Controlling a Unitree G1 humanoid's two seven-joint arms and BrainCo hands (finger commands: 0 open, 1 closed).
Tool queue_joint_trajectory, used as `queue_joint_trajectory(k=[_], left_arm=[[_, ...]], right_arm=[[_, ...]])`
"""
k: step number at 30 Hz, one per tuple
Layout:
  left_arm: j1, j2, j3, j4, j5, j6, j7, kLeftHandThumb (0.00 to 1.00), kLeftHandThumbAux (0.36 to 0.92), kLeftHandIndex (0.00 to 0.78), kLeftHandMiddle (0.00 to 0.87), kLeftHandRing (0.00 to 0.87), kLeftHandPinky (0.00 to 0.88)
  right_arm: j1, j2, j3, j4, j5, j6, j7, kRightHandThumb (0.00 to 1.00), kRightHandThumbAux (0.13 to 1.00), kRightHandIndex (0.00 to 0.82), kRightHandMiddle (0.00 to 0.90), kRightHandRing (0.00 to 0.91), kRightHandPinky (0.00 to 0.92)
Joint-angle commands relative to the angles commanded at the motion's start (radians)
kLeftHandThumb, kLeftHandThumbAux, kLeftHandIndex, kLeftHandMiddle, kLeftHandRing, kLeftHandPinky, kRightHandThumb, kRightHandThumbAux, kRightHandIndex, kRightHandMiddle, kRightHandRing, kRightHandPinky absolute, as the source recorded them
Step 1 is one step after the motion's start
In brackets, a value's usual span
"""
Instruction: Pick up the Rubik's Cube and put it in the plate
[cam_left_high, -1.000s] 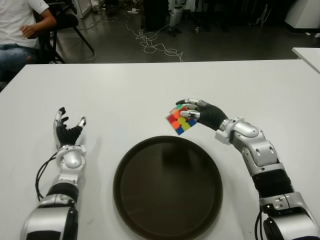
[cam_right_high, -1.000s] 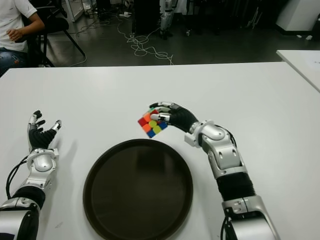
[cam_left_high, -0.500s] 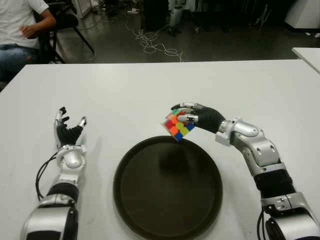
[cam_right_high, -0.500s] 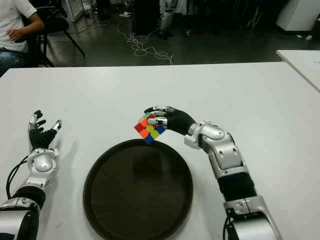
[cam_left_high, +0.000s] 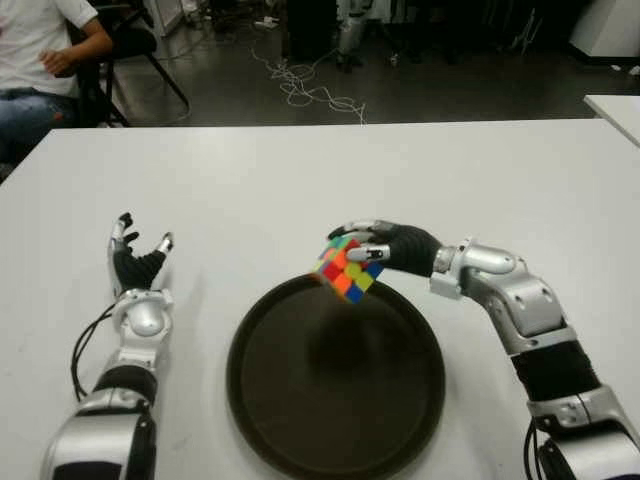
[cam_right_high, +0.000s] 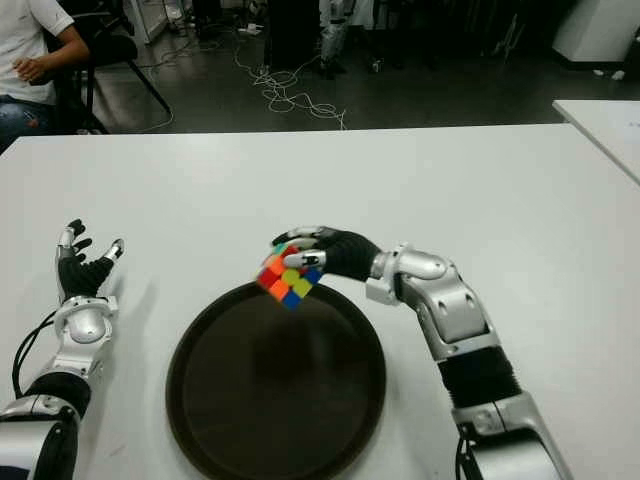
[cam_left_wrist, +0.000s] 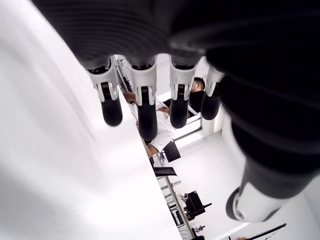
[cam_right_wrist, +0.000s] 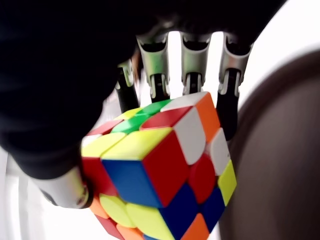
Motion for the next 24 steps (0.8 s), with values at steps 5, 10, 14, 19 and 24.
queue_joint_trajectory(k=[5, 10, 14, 19, 24], left_arm=[[-0.002, 0.0, -0.001, 0.003, 0.002, 0.004, 0.002, 0.389, 0.723, 0.093, 0.15, 0.142, 0.118], [-0.001, 0.001, -0.003, 0.003, 0.005, -0.001, 0.003, 0.394, 0.733, 0.085, 0.139, 0.137, 0.126], [-0.001, 0.003, -0.004, 0.006, 0.006, -0.001, 0.001, 0.407, 0.729, 0.088, 0.137, 0.139, 0.14], [-0.001, 0.002, -0.001, 0.005, 0.001, -0.006, -0.004, 0.421, 0.721, 0.094, 0.139, 0.147, 0.156], [0.0, 0.002, 0.001, 0.004, -0.002, -0.01, -0.011, 0.433, 0.719, 0.095, 0.142, 0.15, 0.158]], right_arm=[[0.013, -0.013, 0.014, -0.017, 0.003, -0.029, 0.02, 0.707, 0.723, 0.436, 0.822, 0.836, 0.832], [0.028, -0.016, 0.025, -0.024, -0.004, -0.07, 0.028, 0.706, 0.724, 0.437, 0.822, 0.828, 0.818], [0.033, -0.02, 0.035, -0.021, -0.014, -0.098, 0.023, 0.703, 0.724, 0.437, 0.814, 0.816, 0.802], [0.037, -0.028, 0.053, -0.019, -0.034, -0.137, 0.018, 0.696, 0.727, 0.437, 0.795, 0.798, 0.781], [0.038, -0.037, 0.065, -0.01, -0.045, -0.17, 0.027, 0.69, 0.729, 0.437, 0.788, 0.795, 0.779]])
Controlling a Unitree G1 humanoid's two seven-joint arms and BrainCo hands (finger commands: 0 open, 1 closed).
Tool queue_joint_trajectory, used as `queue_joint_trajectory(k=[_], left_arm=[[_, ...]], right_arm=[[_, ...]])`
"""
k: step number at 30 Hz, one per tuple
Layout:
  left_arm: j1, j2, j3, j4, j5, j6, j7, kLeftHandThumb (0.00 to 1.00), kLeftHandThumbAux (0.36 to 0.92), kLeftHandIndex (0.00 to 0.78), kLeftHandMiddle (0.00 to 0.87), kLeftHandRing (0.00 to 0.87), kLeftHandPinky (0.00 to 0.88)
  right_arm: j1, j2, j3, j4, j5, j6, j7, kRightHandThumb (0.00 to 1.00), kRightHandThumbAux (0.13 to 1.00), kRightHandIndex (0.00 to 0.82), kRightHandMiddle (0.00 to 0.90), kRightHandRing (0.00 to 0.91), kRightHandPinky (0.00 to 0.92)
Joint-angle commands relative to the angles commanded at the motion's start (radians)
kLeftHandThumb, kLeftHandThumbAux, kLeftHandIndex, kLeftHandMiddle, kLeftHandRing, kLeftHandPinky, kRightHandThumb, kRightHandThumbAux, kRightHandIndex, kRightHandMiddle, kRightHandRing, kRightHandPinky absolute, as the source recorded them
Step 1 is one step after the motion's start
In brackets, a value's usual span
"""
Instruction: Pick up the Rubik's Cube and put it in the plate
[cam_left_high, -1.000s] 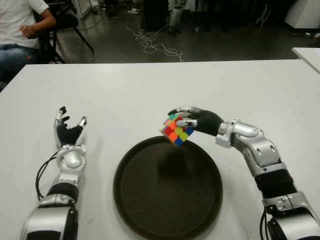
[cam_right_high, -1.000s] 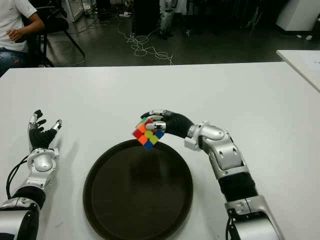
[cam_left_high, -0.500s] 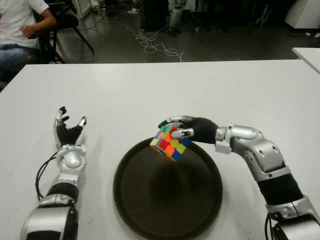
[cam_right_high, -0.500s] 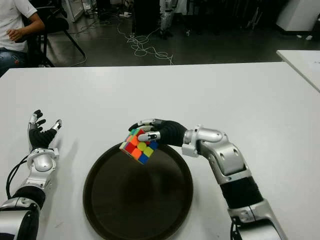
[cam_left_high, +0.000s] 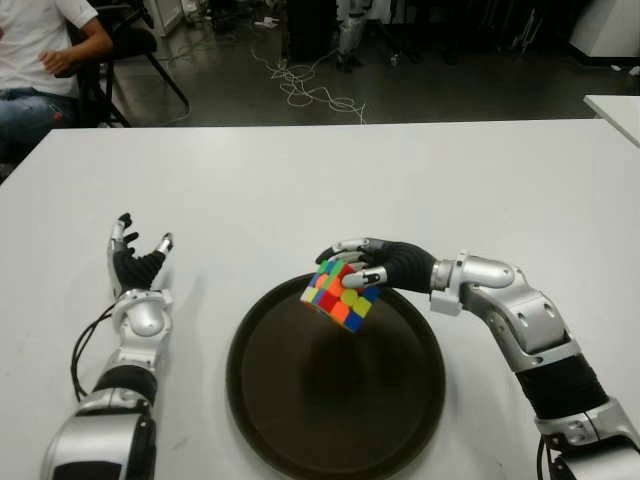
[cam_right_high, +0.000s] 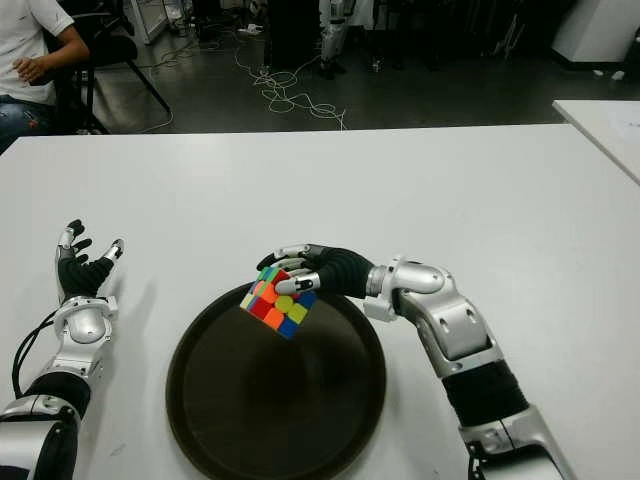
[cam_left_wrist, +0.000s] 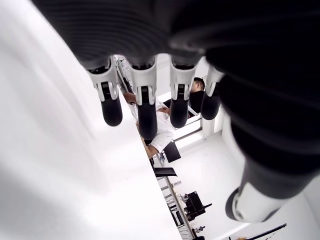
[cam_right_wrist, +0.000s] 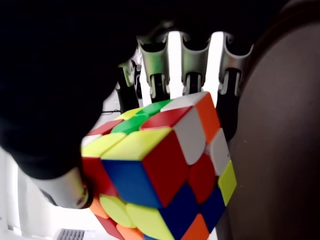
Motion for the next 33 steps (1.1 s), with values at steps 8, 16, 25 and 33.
queue_joint_trajectory(k=[8, 16, 25, 33], left_arm=[[-0.001, -0.001, 0.001, -0.001, -0.002, 0.008, 0.0, 0.411, 0.718, 0.091, 0.138, 0.14, 0.14], [0.0, -0.001, 0.0, -0.004, -0.001, 0.01, -0.001, 0.394, 0.719, 0.092, 0.144, 0.154, 0.153], [0.002, -0.004, 0.0, -0.006, -0.003, 0.004, -0.002, 0.374, 0.723, 0.082, 0.132, 0.133, 0.118], [0.002, -0.005, -0.001, -0.007, 0.0, -0.002, 0.009, 0.392, 0.724, 0.091, 0.146, 0.155, 0.159]], right_arm=[[-0.004, -0.016, 0.028, 0.017, -0.045, -0.075, -0.001, 0.682, 0.731, 0.436, 0.784, 0.807, 0.793], [0.017, -0.013, 0.046, 0.023, -0.152, -0.209, -0.09, 0.681, 0.732, 0.437, 0.791, 0.821, 0.811], [0.061, -0.003, 0.085, 0.06, -0.389, -0.483, -0.327, 0.681, 0.732, 0.436, 0.793, 0.822, 0.802], [0.064, 0.008, 0.087, 0.131, -0.462, -0.648, -0.425, 0.676, 0.736, 0.426, 0.573, 0.579, 0.514]])
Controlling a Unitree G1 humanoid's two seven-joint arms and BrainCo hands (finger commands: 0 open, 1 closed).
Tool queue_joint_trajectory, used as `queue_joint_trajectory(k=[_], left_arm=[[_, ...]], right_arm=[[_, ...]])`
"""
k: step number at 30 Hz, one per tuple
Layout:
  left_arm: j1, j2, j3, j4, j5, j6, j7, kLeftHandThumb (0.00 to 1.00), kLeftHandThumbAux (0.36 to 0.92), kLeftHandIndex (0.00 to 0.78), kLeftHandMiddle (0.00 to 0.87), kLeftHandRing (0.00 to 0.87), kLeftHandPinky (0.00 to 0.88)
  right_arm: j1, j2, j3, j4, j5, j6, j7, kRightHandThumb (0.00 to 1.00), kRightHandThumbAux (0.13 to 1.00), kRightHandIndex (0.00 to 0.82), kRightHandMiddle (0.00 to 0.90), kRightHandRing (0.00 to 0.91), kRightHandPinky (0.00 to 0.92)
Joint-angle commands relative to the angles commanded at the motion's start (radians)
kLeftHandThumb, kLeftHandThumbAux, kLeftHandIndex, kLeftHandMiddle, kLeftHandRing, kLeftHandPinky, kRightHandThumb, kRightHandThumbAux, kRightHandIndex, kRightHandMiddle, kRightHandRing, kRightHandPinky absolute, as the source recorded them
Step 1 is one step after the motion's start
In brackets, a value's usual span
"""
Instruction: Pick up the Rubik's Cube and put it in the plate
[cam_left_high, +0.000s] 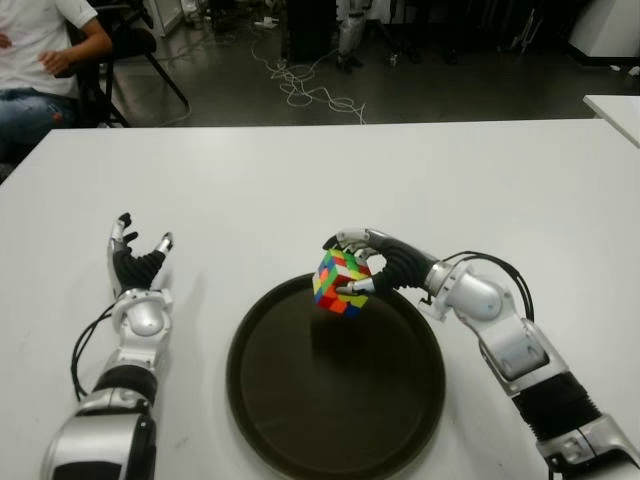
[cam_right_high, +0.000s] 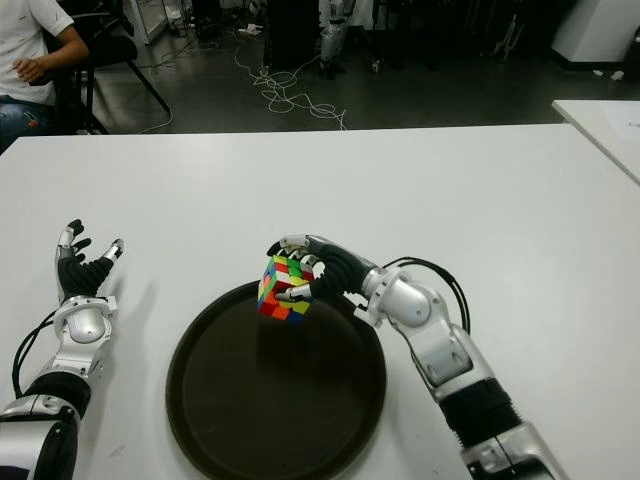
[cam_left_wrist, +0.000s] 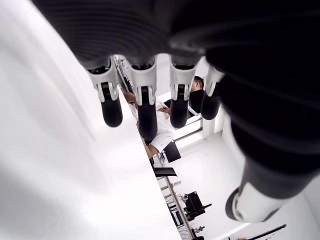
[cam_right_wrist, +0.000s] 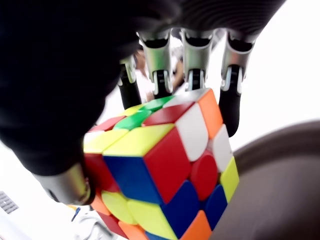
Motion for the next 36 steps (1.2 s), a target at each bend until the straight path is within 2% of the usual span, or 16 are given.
queue_joint_trajectory(k=[1, 2, 3, 4, 5, 6, 8, 10, 13, 15, 20, 27, 36], left_arm=[[0.0, 0.0, 0.001, 0.0, -0.001, -0.002, 0.001, 0.399, 0.725, 0.094, 0.149, 0.159, 0.167], [0.001, -0.001, 0.001, 0.0, -0.001, -0.004, 0.001, 0.405, 0.725, 0.095, 0.15, 0.162, 0.174], [0.002, -0.001, 0.001, 0.0, -0.001, -0.005, 0.001, 0.407, 0.725, 0.096, 0.15, 0.163, 0.176], [0.002, -0.001, 0.001, 0.0, -0.001, -0.006, 0.002, 0.404, 0.724, 0.095, 0.149, 0.162, 0.176], [0.002, -0.001, 0.001, 0.001, 0.0, -0.005, 0.005, 0.403, 0.724, 0.095, 0.148, 0.162, 0.176], [0.002, -0.001, 0.001, 0.001, 0.001, -0.004, 0.007, 0.401, 0.722, 0.095, 0.148, 0.162, 0.172], [0.002, -0.001, -0.001, 0.002, 0.003, -0.003, 0.013, 0.409, 0.719, 0.095, 0.149, 0.158, 0.156], [0.001, -0.001, -0.002, 0.003, 0.005, -0.001, 0.016, 0.421, 0.716, 0.096, 0.149, 0.154, 0.148], [0.001, 0.0, -0.003, 0.004, 0.005, -0.001, 0.017, 0.436, 0.712, 0.097, 0.15, 0.152, 0.147], [0.001, 0.0, -0.003, 0.004, 0.005, -0.005, 0.016, 0.428, 0.712, 0.096, 0.147, 0.15, 0.143], [0.001, 0.001, -0.004, 0.005, 0.006, -0.006, 0.016, 0.409, 0.716, 0.091, 0.142, 0.144, 0.132], [-0.001, 0.0, -0.001, 0.004, 0.001, -0.001, 0.009, 0.39, 0.722, 0.084, 0.134, 0.132, 0.118], [-0.003, -0.002, 0.001, 0.003, -0.001, 0.002, 0.011, 0.398, 0.727, 0.086, 0.133, 0.135, 0.133]], right_arm=[[-0.001, 0.003, 0.0, 0.01, -0.003, -0.016, -0.007, 0.675, 0.737, 0.424, 0.534, 0.537, 0.462], [-0.002, 0.005, -0.001, 0.018, -0.004, -0.026, -0.01, 0.432, 0.756, 0.402, 0.482, 0.487, 0.412], [-0.005, 0.009, 0.0, 0.035, -0.007, -0.045, -0.018, 0.345, 0.763, 0.394, 0.463, 0.469, 0.394], [-0.007, 0.011, 0.001, 0.048, -0.01, -0.06, -0.024, 0.221, 0.759, 0.334, 0.4, 0.403, 0.322], [-0.011, 0.008, 0.003, 0.063, -0.013, -0.078, -0.021, 0.177, 0.757, 0.313, 0.378, 0.38, 0.296], [-0.014, 0.005, 0.004, 0.074, -0.014, -0.091, -0.019, 0.113, 0.742, 0.246, 0.322, 0.323, 0.231], [-0.027, -0.007, 0.011, 0.096, -0.005, -0.116, 0.016, 0.046, 0.715, 0.142, 0.231, 0.233, 0.143], [-0.043, -0.019, 0.018, 0.12, 0.012, -0.137, 0.063, 0.023, 0.696, 0.077, 0.168, 0.177, 0.093], [-0.069, -0.033, 0.024, 0.153, 0.043, -0.164, 0.143, 0.007, 0.672, 0.025, 0.106, 0.133, 0.048], [-0.082, -0.038, 0.025, 0.172, 0.074, -0.183, 0.202, 0.003, 0.652, 0.012, 0.083, 0.104, 0.026], [-0.098, -0.035, 0.011, 0.204, 0.118, -0.205, 0.264, 0.0, 0.614, 0.001, 0.047, 0.052, 0.003], [-0.134, -0.027, -0.012, 0.278, 0.204, -0.173, 0.369, 0.0, 0.569, 0.0, 0.048, 0.05, 0.0], [-0.163, -0.023, -0.015, 0.326, 0.209, -0.174, 0.418, 0.0, 0.544, 0.0, 0.063, 0.054, 0.0]])
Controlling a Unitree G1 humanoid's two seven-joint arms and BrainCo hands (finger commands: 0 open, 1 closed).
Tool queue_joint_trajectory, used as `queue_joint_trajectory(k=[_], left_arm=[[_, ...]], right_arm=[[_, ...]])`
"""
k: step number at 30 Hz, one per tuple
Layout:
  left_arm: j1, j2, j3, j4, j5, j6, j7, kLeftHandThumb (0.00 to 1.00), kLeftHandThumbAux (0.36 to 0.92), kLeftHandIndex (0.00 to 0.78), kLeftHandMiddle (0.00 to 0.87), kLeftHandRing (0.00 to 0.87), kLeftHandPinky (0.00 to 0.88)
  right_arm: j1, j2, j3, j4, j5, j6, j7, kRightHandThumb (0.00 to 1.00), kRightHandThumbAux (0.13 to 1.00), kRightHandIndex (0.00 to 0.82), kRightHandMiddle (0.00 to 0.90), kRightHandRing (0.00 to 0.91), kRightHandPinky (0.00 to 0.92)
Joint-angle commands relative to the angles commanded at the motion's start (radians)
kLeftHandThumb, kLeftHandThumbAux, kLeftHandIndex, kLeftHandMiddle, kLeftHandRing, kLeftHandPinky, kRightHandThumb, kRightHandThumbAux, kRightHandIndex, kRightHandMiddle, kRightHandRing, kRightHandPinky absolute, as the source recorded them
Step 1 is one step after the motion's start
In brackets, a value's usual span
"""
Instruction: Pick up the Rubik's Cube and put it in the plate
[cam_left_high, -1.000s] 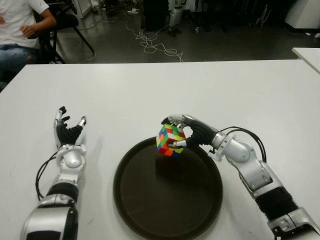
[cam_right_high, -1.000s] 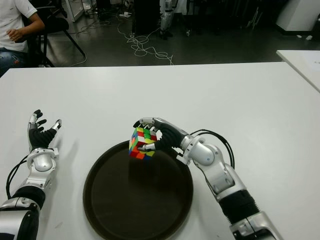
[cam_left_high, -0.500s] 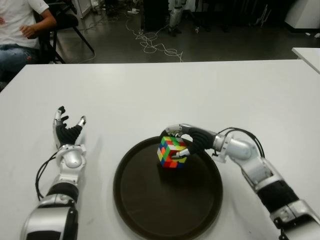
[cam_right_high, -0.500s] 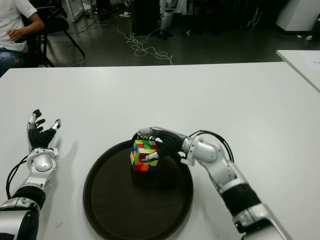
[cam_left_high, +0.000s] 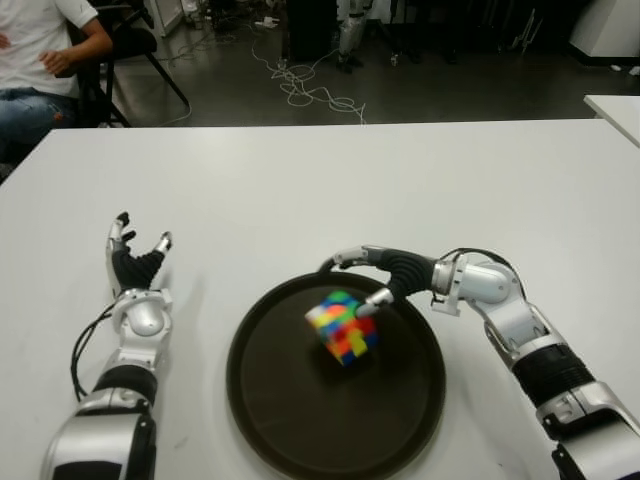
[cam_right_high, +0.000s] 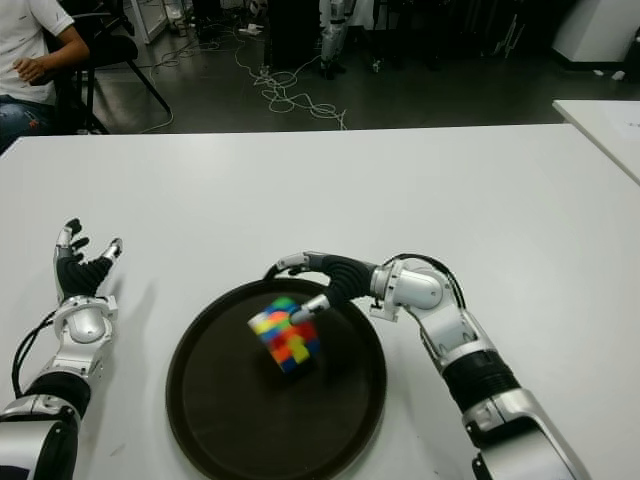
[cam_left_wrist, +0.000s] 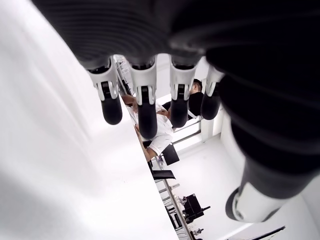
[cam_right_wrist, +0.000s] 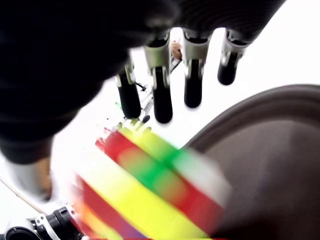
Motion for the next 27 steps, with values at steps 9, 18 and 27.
queue_joint_trajectory(k=[9, 18, 27], left_arm=[[0.0, 0.001, -0.001, 0.0, 0.0, 0.003, -0.004, 0.41, 0.725, 0.085, 0.125, 0.127, 0.119], [-0.002, 0.002, 0.0, 0.002, -0.002, 0.011, -0.007, 0.378, 0.728, 0.075, 0.126, 0.125, 0.112], [0.0, 0.0, -0.001, -0.004, -0.002, 0.014, -0.008, 0.392, 0.728, 0.085, 0.132, 0.13, 0.127]], right_arm=[[-0.015, 0.005, -0.014, 0.027, 0.005, -0.006, 0.022, 0.0, 0.515, 0.0, 0.031, 0.028, 0.005], [-0.024, -0.001, -0.028, 0.019, 0.046, 0.05, 0.099, 0.0, 0.518, 0.0, 0.007, 0.005, 0.005], [-0.026, -0.006, -0.054, -0.001, 0.097, 0.088, 0.153, 0.0, 0.561, 0.0, 0.0, 0.0, 0.0]])
